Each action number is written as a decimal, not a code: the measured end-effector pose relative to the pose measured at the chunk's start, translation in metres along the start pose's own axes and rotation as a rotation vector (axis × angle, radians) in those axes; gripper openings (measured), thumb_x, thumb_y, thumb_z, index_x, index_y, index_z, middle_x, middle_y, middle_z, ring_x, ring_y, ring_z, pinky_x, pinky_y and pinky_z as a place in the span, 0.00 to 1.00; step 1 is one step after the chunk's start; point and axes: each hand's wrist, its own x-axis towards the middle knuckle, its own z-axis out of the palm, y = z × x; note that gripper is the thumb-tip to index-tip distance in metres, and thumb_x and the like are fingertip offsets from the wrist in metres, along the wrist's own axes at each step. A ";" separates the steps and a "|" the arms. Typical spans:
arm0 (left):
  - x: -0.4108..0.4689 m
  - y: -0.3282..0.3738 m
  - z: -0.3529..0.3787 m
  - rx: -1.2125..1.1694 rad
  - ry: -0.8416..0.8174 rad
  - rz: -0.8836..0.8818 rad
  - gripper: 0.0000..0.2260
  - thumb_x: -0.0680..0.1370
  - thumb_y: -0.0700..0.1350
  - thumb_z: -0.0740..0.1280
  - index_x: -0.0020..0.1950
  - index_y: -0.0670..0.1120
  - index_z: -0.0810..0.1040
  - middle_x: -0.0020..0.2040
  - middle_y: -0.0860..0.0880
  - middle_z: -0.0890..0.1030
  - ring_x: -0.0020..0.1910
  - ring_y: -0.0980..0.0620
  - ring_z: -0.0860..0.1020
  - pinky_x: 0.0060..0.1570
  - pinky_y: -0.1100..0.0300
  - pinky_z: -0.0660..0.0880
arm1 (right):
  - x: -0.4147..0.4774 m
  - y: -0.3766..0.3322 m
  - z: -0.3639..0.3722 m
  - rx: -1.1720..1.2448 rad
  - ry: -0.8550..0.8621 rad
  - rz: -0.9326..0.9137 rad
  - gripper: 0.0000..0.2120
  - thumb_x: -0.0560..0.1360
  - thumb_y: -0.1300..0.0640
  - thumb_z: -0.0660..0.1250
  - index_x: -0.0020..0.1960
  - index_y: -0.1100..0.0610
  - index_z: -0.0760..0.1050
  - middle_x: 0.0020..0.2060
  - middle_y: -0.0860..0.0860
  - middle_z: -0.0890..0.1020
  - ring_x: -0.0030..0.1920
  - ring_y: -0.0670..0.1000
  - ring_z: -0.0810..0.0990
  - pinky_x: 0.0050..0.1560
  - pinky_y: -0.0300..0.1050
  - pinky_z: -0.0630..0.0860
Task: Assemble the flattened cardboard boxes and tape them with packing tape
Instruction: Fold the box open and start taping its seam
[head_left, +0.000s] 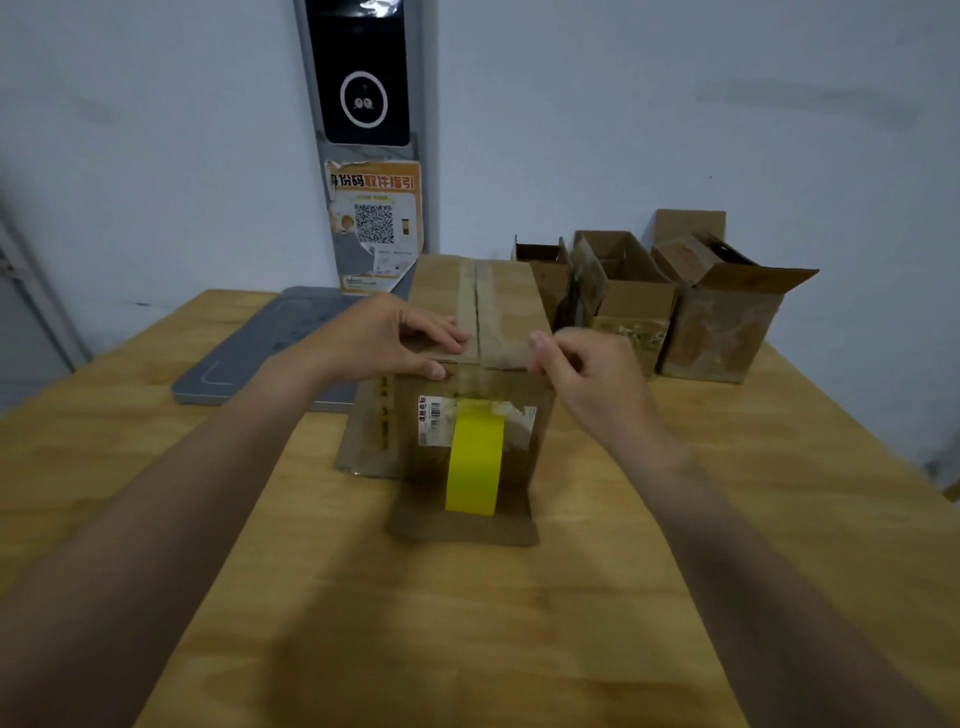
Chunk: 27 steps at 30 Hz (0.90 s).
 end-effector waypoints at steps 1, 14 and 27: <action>0.000 -0.001 -0.001 0.007 0.010 -0.002 0.18 0.69 0.41 0.81 0.55 0.56 0.87 0.57 0.68 0.83 0.65 0.70 0.75 0.62 0.79 0.66 | 0.016 -0.001 0.002 -0.040 -0.006 -0.064 0.16 0.83 0.45 0.61 0.46 0.49 0.84 0.35 0.39 0.80 0.39 0.43 0.77 0.43 0.41 0.72; -0.052 0.002 0.045 0.236 0.549 -0.405 0.12 0.76 0.53 0.74 0.42 0.57 0.71 0.39 0.57 0.78 0.37 0.61 0.75 0.33 0.60 0.67 | 0.062 0.012 0.066 -0.384 -0.440 -0.229 0.39 0.72 0.28 0.60 0.79 0.43 0.64 0.78 0.40 0.65 0.79 0.50 0.60 0.75 0.52 0.62; -0.042 0.058 0.099 -0.788 0.225 -0.681 0.07 0.84 0.49 0.64 0.53 0.49 0.67 0.40 0.39 0.87 0.29 0.44 0.83 0.29 0.57 0.80 | 0.055 0.010 0.066 -0.390 -0.382 -0.283 0.35 0.75 0.37 0.68 0.78 0.47 0.67 0.78 0.44 0.68 0.79 0.53 0.63 0.78 0.50 0.60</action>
